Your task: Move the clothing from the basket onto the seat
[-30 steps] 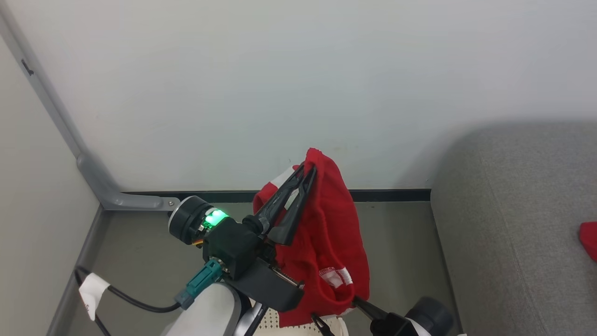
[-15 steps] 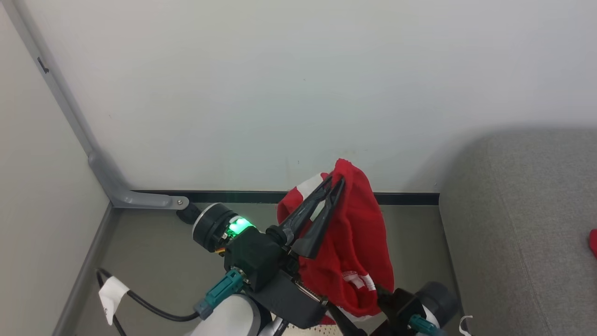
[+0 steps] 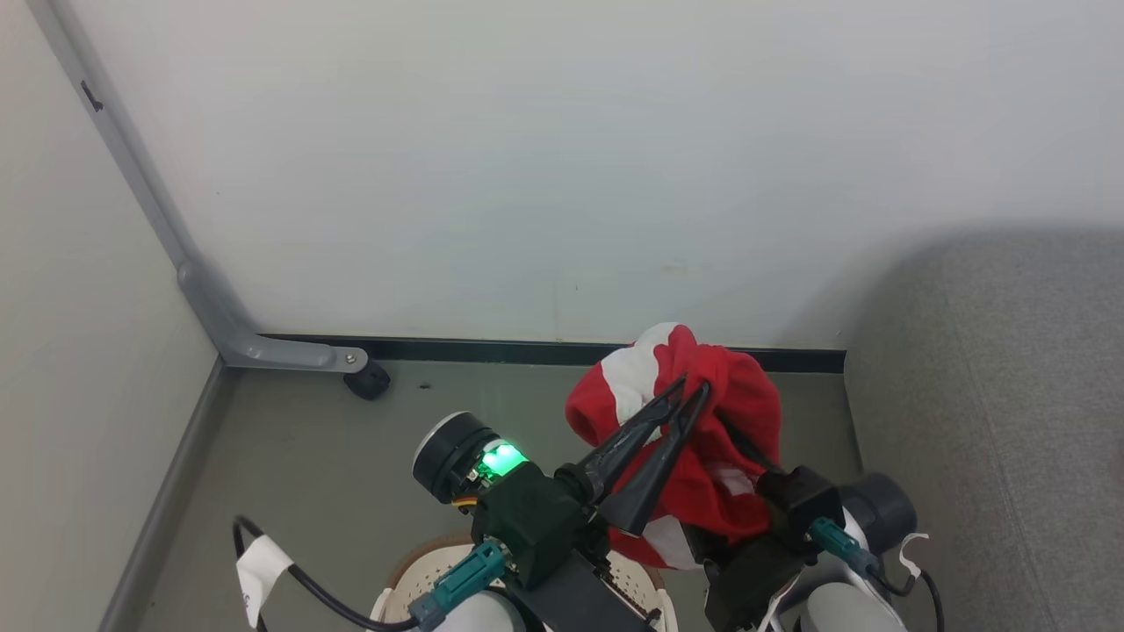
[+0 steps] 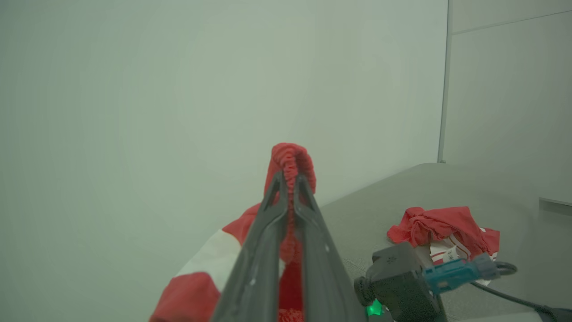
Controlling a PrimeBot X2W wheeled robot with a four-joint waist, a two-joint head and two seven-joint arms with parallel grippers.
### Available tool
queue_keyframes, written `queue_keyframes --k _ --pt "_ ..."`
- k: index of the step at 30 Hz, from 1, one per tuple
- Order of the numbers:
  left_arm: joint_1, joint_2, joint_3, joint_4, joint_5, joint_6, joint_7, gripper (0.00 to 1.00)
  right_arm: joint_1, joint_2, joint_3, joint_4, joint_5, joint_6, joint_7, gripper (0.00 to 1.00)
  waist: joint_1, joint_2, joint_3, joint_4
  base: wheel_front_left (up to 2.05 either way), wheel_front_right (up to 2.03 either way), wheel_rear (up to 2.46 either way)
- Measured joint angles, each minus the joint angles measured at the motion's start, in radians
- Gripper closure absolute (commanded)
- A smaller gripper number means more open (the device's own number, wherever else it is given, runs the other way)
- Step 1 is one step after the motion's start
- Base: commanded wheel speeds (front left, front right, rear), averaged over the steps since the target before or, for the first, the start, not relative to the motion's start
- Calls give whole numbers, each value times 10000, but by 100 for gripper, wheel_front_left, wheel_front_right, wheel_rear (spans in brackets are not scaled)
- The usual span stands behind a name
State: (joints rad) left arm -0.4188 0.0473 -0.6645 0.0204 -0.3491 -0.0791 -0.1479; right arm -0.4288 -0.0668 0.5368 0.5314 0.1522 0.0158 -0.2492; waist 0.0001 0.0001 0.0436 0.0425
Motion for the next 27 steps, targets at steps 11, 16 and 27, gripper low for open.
queue_keyframes --k 11,16,27 --pt "21 23 -731 -230 -211 -2 73 100 -600 0 -516 399 -2 -516 0 0 0 0 185 265 0 0 0" --pt "182 21 -894 -230 -261 -2 100 100 -716 4 -677 372 56 -596 -2 100 0 0 217 326 0 0 0" --pt "386 27 -740 105 -332 13 153 100 -721 17 -1417 -445 435 -802 0 100 0 0 291 392 0 0 0"
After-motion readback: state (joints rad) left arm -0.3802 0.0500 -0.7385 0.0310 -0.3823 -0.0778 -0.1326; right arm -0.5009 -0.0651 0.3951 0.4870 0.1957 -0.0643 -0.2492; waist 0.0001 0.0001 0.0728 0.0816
